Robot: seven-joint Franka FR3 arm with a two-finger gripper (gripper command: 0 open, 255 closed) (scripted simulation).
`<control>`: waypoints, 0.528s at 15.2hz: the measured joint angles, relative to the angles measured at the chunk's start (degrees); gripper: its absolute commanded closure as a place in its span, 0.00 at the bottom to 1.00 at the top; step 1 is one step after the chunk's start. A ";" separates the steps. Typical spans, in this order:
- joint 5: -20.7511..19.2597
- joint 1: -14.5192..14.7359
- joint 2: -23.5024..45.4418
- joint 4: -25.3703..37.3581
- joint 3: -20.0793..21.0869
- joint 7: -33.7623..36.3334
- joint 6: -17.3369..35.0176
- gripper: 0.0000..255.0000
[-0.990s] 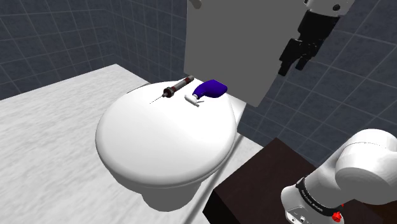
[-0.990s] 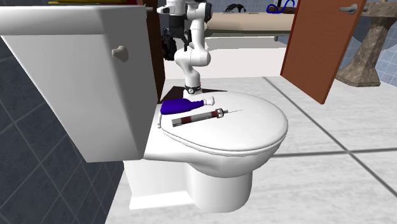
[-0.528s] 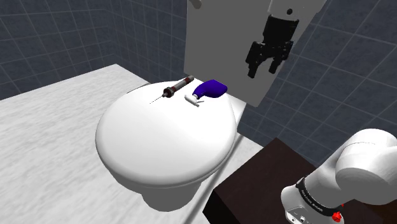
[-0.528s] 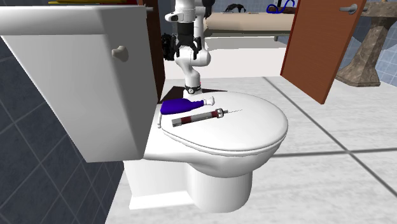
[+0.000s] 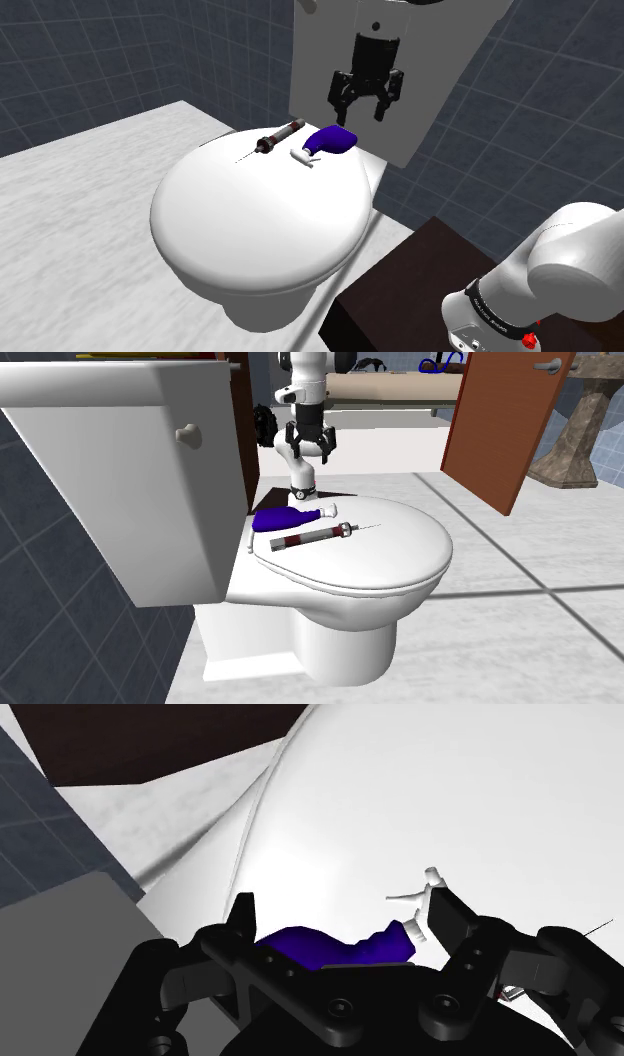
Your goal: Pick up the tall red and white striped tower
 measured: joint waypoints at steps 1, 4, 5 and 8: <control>0.00 0.04 2.29 1.86 0.66 1.52 0.13 0.00; -0.33 0.25 9.34 6.91 2.37 5.89 1.29 0.00; -0.57 0.34 11.69 8.94 2.79 7.25 1.33 0.00; -1.27 1.21 18.52 15.22 4.20 11.95 1.04 0.00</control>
